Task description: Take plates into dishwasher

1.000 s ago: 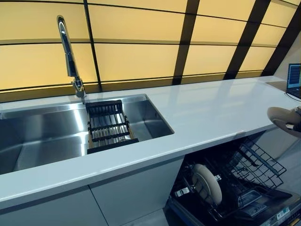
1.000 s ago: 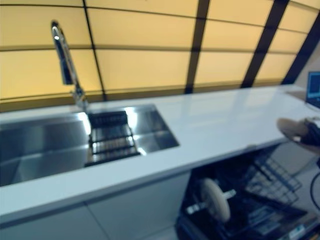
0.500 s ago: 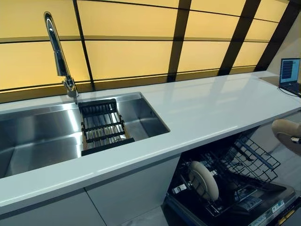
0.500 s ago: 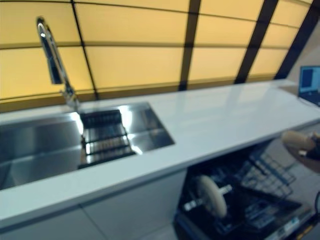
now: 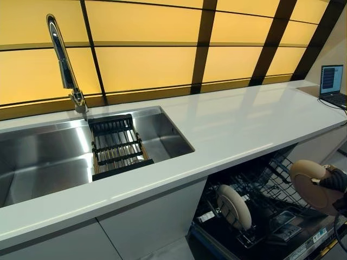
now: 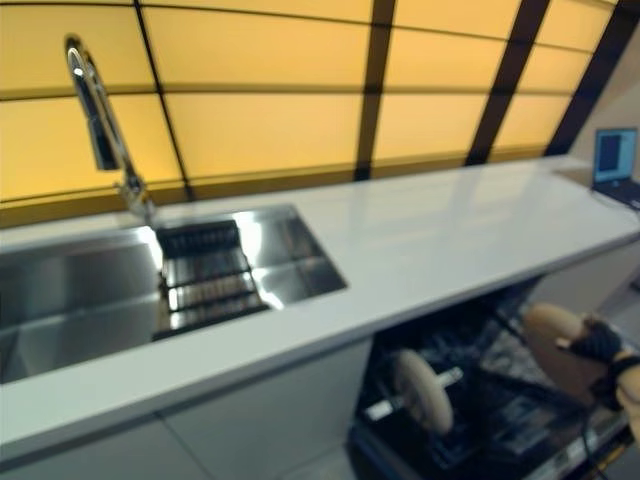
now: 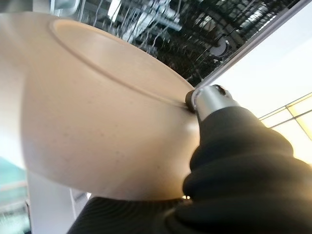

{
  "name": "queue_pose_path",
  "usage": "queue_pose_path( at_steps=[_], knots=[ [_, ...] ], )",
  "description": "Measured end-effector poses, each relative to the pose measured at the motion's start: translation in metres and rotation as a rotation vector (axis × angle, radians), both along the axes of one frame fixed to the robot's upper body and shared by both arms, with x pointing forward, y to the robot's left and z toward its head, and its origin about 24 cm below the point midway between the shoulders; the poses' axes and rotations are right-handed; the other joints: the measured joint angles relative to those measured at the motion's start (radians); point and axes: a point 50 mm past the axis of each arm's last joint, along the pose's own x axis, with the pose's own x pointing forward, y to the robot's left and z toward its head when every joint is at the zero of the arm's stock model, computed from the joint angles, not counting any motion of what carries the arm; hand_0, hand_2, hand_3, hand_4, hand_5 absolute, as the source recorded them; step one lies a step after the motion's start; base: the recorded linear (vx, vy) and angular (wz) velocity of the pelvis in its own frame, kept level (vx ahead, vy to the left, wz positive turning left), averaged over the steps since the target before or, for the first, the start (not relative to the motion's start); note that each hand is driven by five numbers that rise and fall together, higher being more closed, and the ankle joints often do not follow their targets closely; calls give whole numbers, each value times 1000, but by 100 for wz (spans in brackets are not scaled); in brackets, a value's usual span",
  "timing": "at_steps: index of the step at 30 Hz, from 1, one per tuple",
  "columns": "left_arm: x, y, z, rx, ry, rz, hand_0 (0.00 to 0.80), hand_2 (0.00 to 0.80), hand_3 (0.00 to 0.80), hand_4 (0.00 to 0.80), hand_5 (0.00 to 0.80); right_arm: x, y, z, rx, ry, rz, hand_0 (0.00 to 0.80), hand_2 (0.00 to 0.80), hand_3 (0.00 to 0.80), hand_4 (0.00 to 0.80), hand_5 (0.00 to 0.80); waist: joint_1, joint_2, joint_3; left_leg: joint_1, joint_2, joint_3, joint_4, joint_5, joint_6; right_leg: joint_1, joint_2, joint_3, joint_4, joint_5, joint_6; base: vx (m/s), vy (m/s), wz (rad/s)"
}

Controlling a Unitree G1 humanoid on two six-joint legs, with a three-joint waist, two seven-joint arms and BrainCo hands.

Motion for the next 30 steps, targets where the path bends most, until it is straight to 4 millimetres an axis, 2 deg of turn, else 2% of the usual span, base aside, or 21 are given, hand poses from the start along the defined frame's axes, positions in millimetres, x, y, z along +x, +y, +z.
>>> queue_pose_path(
  at_steps=[7, 13, 20, 30],
  knots=[
    [0, -1, 0, -4, -1, 0, 0, 0, 0, 0, 0, 1, 16, -26, 80, 41, 11, 800, 800, 800, 800, 800, 7, 20, 8, 3, 0, -2, 0, 0, 0, 3, 0, 0, 0, 0, 0, -1, -5, 0],
    [3, -5, -1, -15, -8, -3, 0, 0, 0, 0, 0, 2, 24, -39, 90, 53, -3, 800, 800, 800, 800, 800, 29, 32, 16, 15, 1, -3, -3, 0, 0, 15, -1, -1, -1, 0, 0, -2, -10, 0],
    [5, -7, 0, -31, -23, -14, 0, 0, 0, 0, 0, 18, 33, -36, 60, 27, 12, 800, 800, 800, 800, 800, 57, 49, 16, 13, 1, -11, 0, 1, 1, 18, -2, -8, -1, 0, 0, 2, -35, 3],
    [7, -9, 2, -51, -45, -25, 0, 0, 0, 0, 0, 36, 42, -28, -1, -17, 21, 800, 800, 800, 800, 800, 88, 81, 27, -7, -1, -46, 2, 6, 6, 18, -6, -44, -1, -2, -2, -14, -48, 9]
  ],
)
